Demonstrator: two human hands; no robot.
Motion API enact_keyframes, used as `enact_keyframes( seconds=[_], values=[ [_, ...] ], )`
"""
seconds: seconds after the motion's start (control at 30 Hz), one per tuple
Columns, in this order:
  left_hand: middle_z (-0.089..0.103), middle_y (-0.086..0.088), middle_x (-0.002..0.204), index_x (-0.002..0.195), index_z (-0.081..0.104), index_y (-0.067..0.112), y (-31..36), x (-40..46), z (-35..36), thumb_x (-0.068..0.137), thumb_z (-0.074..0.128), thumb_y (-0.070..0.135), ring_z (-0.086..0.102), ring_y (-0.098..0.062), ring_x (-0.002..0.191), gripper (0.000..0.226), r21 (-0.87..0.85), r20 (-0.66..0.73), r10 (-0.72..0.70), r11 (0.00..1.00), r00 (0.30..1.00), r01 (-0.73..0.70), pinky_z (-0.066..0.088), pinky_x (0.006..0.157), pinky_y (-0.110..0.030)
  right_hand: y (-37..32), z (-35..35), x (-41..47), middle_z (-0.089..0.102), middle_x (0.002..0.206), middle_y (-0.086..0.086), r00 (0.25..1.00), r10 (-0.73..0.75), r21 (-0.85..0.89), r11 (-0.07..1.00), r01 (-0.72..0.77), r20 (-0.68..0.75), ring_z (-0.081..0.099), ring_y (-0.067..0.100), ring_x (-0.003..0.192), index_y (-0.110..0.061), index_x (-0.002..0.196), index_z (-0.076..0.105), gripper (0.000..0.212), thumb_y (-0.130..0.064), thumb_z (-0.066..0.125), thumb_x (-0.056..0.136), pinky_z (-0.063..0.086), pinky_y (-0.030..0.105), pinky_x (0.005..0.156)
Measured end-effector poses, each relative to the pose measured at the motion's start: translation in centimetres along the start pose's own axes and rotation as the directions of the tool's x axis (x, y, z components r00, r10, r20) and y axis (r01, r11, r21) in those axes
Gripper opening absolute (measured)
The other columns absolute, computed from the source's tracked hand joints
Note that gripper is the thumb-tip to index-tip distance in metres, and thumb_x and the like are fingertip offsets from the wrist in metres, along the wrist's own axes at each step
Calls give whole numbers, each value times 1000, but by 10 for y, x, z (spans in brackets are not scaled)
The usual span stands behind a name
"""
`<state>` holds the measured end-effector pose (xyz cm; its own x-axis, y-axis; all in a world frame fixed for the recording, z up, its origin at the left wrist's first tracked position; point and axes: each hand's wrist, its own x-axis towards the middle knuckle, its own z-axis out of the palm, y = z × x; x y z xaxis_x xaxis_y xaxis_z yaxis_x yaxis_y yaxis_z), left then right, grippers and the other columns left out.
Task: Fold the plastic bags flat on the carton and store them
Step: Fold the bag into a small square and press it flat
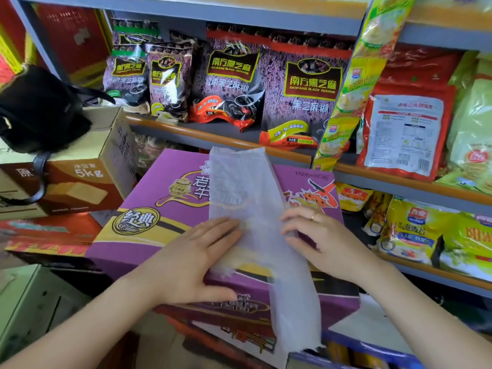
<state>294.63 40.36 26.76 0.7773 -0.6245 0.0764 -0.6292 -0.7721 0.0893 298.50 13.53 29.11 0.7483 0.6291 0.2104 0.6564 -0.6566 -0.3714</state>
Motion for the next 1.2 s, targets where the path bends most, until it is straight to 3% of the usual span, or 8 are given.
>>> enact_keyframes(
  seconds=[0.17,0.33,0.47,0.63,0.77,0.93,1.1,1.2],
  values=[
    [41,-6,142,137,38,10,7,-10,8,86,31,66,39,-20,130,76,1,-52,3,1000,999,-3,24,108,-28,-10,8,-37,62,116,-4,987,-155,31,988,154,36,54,5,106,-17,106,63,28,-20,40,90,42,17,90],
    [49,-2,136,127,54,9,-4,-11,-1,90,31,58,37,-4,127,65,-293,-142,-14,956,990,-28,22,108,-12,-8,1,-55,43,140,-16,978,-35,308,951,-31,207,30,-7,134,-24,129,51,57,-5,38,76,21,19,114],
    [48,4,135,126,55,14,-11,-10,-5,79,36,72,37,1,124,78,-290,-127,-28,957,991,-10,27,104,-11,-11,3,-63,-6,155,-21,889,-110,-94,981,169,445,-11,-7,140,-36,147,12,79,-30,48,76,-12,22,116],
    [44,5,138,129,52,15,-2,-18,6,74,47,71,40,-5,125,78,-263,-172,-38,965,984,-9,31,104,-21,-24,30,-70,56,132,-2,982,-187,-283,941,186,22,44,13,119,-22,129,47,54,-37,45,78,45,34,98],
    [44,6,137,129,52,15,4,-19,9,77,46,68,40,-6,126,74,-326,-211,-84,945,974,11,30,105,-18,-29,36,-59,68,106,-2,957,-227,-270,947,173,-181,56,17,99,-17,103,67,34,-24,46,76,37,29,88],
    [56,1,125,121,57,12,8,-16,6,76,54,60,47,-9,115,65,-290,-264,-71,957,962,-9,32,102,-20,-38,24,-38,67,93,5,982,-16,163,986,47,-189,54,13,90,-5,100,65,34,-30,46,86,42,25,88],
    [67,5,101,101,65,14,18,-16,0,81,56,35,62,-10,90,30,-399,-323,-75,915,943,-64,50,81,-29,-56,-10,-22,58,98,26,980,155,689,724,-25,-128,52,41,88,-41,102,61,29,-49,44,80,42,31,72],
    [68,5,85,93,62,24,21,-15,-5,85,50,37,65,-11,73,20,-594,-296,-202,805,934,-14,52,61,-34,-54,-19,-4,66,91,10,935,335,806,583,-105,-120,61,29,86,-43,89,67,15,-44,55,79,46,38,78]
  ],
)
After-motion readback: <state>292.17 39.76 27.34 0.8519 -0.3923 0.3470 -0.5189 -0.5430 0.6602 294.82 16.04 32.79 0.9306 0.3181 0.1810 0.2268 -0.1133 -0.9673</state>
